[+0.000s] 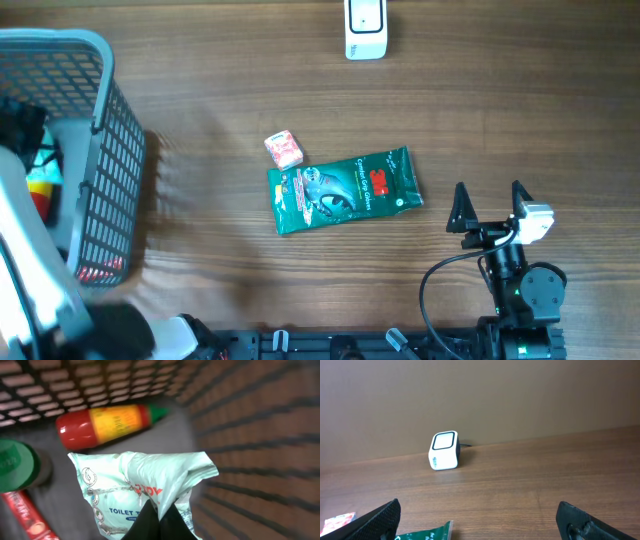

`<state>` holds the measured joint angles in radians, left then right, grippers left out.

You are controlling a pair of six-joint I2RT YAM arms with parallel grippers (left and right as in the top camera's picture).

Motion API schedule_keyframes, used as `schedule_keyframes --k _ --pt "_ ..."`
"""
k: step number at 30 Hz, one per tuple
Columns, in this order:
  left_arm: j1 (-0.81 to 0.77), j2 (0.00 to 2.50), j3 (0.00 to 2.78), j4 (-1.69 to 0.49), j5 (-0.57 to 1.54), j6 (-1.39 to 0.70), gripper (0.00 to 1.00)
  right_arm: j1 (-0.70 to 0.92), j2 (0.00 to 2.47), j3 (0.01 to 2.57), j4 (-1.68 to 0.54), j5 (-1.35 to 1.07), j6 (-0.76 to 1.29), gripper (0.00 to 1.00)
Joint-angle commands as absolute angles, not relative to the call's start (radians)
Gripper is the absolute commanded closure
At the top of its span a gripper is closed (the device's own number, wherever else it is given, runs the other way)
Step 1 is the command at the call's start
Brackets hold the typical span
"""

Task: Scan the item barcode
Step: 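Reach into the basket and grasp the pale green toilet wipes pack, then place the toilet wipes pack on the table next to the Kleenex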

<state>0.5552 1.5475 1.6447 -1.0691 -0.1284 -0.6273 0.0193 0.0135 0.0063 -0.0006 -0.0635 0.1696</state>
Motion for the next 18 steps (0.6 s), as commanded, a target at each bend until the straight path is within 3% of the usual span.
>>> schedule_keyframes --k 1,9,18 --pt "0.451 1.385 1.661 -1.053 -0.034 -0.636 0.96 0.025 0.009 0.005 0.002 -0.075 0.157 0.00" --pt "0.087 1.216 1.661 -0.995 -0.124 -0.635 0.96 0.025 0.009 0.005 0.002 -0.075 0.158 0.00" --pt "-0.312 1.359 1.571 -0.994 -0.124 -0.636 0.96 0.025 0.009 0.005 0.002 -0.075 0.157 0.00"
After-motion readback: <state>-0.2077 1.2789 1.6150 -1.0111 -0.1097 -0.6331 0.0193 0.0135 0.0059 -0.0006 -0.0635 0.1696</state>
